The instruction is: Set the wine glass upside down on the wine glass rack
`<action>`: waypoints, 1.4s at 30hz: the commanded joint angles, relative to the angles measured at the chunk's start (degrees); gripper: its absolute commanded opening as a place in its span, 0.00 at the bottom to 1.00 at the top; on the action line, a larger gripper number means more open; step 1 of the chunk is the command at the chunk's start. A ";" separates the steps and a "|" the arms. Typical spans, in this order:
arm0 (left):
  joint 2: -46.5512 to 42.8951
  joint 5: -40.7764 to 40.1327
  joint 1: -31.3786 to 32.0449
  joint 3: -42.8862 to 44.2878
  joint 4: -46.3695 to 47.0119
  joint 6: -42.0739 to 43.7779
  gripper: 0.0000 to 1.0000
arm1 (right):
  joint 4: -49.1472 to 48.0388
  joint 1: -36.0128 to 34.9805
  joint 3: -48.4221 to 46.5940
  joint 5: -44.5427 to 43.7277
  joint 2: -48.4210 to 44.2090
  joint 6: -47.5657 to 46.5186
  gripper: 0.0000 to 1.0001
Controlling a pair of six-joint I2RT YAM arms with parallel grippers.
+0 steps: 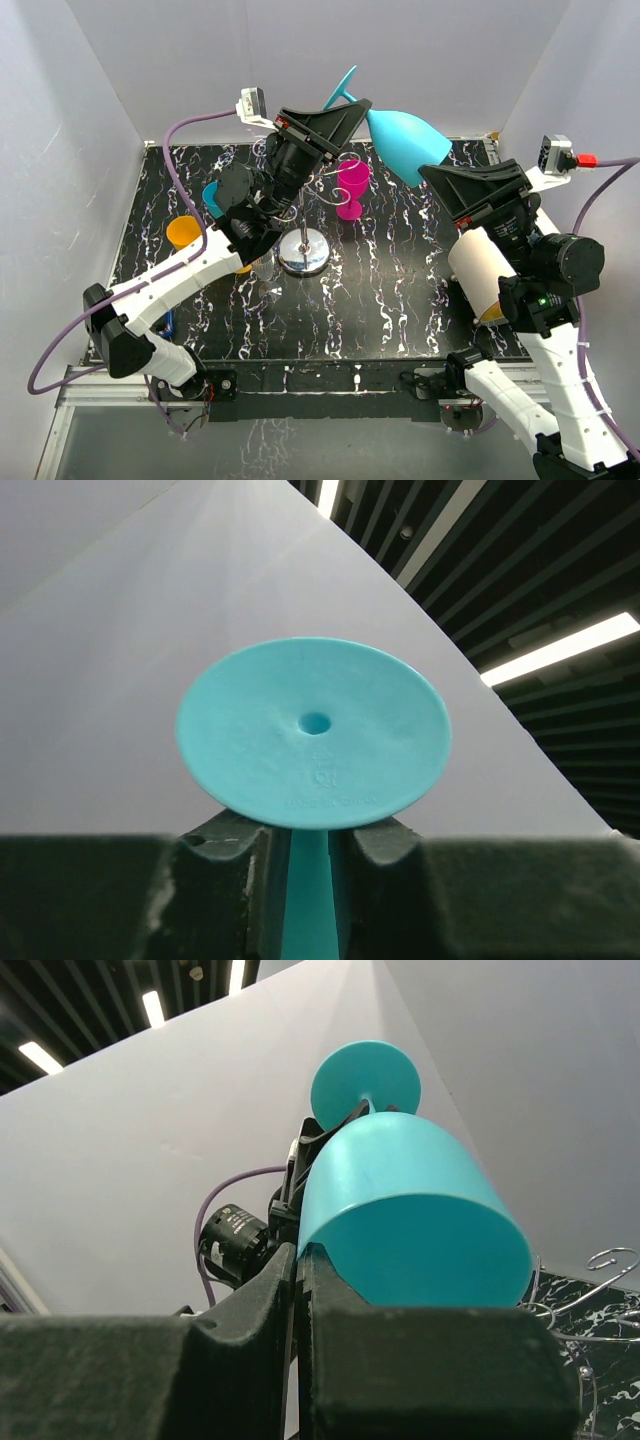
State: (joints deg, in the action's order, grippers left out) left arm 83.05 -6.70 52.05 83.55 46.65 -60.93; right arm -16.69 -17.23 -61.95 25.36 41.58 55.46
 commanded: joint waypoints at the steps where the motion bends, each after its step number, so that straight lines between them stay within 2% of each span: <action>1: -0.61 -1.88 0.25 0.62 4.45 2.10 0.13 | 0.42 -0.08 -0.50 2.43 -0.86 -1.15 0.00; 4: -0.76 -1.54 0.24 0.57 4.03 2.49 0.00 | 2.15 -0.07 -0.79 1.59 -1.44 -1.71 0.00; 7: -1.65 -0.92 0.27 0.56 2.81 3.59 0.00 | 5.77 -0.08 -1.94 -0.50 -1.97 -3.29 0.00; 9: -2.54 -0.75 0.27 0.38 2.03 4.86 0.00 | 9.23 -0.08 -3.30 -1.38 -2.11 -5.17 0.21; 12: -3.85 -0.75 0.28 -0.12 1.10 6.53 0.00 | 14.43 0.02 -5.19 -2.67 -2.40 -6.41 0.46; 16: -6.16 -0.20 0.26 -0.62 -2.59 9.26 0.00 | 20.82 -0.03 -7.09 -3.72 -3.39 -10.46 0.69; 19: -8.71 0.20 0.27 -1.95 -5.42 11.93 0.00 | 25.82 -0.05 -7.46 -3.96 -4.92 -14.13 0.78; 26: -13.18 1.94 0.31 -2.58 -17.67 20.16 0.00 | 41.71 -0.08 -14.04 -7.91 -6.47 -20.48 0.81; 30: -14.49 9.28 0.25 -2.78 -22.22 26.57 0.00 | 46.33 -0.08 -17.36 -11.89 -6.10 -19.15 0.79; 33: -15.20 17.38 0.24 -1.90 -28.20 33.20 0.00 | 50.32 -0.08 -20.47 -14.86 -4.37 -16.86 0.74; 37: -17.10 26.33 0.32 -3.90 -34.57 42.32 0.00 | 52.60 -0.07 -24.22 -10.91 -0.70 -13.06 0.72; 42: -20.20 30.24 0.24 -8.29 -37.09 50.76 0.00 | 52.25 -0.01 -27.24 -0.38 4.22 -9.32 0.72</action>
State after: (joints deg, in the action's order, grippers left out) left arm 66.92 16.23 52.25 77.38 12.51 -20.69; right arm 34.96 -17.26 -86.63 16.80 41.65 42.35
